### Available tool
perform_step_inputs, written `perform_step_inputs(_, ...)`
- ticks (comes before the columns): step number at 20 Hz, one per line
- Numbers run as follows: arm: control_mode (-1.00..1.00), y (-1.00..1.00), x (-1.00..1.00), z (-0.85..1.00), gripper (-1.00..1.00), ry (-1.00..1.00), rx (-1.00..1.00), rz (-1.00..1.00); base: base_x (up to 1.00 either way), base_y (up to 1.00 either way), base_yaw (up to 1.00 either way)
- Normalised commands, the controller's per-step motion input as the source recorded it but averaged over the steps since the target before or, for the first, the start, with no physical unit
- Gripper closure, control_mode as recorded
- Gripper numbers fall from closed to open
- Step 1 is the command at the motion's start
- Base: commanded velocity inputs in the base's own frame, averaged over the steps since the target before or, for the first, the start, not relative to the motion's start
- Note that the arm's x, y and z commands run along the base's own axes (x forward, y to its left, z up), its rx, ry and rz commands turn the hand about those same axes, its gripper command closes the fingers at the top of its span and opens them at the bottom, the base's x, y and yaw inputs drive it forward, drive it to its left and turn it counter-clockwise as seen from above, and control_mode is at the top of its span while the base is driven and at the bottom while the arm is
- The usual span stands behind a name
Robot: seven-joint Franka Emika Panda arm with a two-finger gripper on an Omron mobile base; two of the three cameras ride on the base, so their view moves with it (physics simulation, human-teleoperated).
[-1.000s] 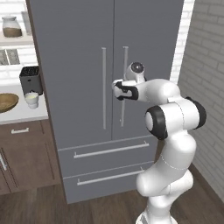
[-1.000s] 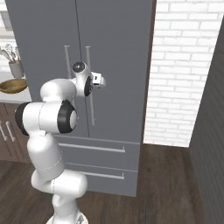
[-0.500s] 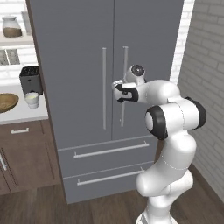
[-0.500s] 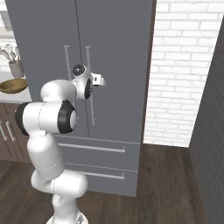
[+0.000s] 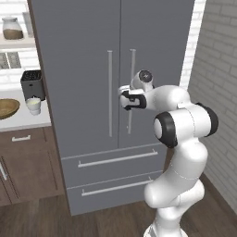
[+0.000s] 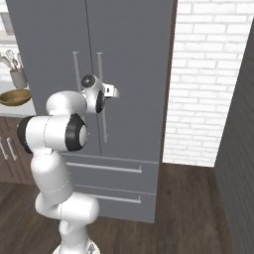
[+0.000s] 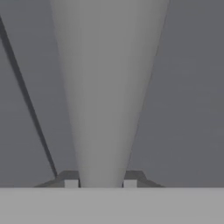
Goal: Grab a lemon wedge from the fridge and one ice cube from the ice bowl, and put them in the glass of lemonade.
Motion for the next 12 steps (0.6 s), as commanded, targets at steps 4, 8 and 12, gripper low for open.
perform_step_inputs(4, -1.0, -0.15, 0.04, 0.03, 1.0, 0.01, -0.03, -0.01, 0.0, 0.0, 0.0)
perform_step_inputs(8, -1.0, -0.48, -0.05, 0.18, 1.0, 0.01, 0.0, -0.09, 0.0, 0.0, 0.0)
perform_step_inputs(12, -1.0, -0.74, -0.29, 0.16, 1.0, 0.0, 0.09, -0.08, 0.0, 0.0, 0.0)
